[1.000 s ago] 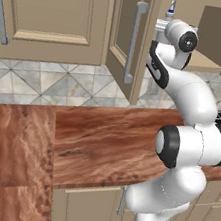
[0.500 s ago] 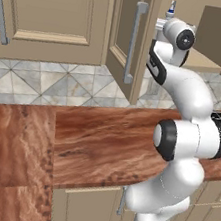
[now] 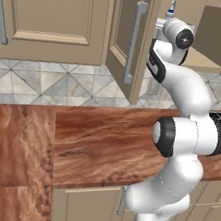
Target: Move the cutting board and knife to the sink. Then move spray from the cabinet to the counter.
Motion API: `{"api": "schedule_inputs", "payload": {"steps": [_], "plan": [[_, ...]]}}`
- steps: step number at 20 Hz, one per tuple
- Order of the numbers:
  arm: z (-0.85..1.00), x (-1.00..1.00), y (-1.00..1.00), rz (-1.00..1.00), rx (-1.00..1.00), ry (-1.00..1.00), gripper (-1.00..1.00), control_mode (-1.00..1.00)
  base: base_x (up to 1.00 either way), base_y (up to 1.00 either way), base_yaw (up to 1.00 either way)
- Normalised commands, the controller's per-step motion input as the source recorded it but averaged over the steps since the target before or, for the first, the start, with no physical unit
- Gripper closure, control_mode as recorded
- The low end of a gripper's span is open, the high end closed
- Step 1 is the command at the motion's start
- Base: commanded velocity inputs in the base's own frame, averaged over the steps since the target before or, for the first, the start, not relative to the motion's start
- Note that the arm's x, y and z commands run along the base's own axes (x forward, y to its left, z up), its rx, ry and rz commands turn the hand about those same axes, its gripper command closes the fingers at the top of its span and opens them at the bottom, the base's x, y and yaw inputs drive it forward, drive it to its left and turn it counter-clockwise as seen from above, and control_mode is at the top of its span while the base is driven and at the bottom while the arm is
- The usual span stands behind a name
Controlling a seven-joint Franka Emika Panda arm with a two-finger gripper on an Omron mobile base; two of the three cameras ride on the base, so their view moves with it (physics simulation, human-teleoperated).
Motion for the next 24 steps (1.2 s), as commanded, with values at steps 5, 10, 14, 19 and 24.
{"api": "schedule_inputs", "payload": {"steps": [5,10,14,19,24], "plan": [[-0.16,0.26,0.0,0.0,0.0,0.0,1.0,-1.0,0.0,0.0,0.0],[-0.02,0.08,0.0,0.0,0.0,0.0,1.0,-1.0,0.0,0.0,0.0],[0.0,0.0,-0.02,0.0,0.0,0.0,1.0,-1.0,0.0,0.0,0.0],[0.0,-0.15,-0.18,0.0,0.02,0.0,1.0,-1.0,0.0,0.0,0.0],[0.05,-0.92,-0.31,0.0,0.02,0.0,1.0,-1.0,0.0,0.0,0.0]]}}
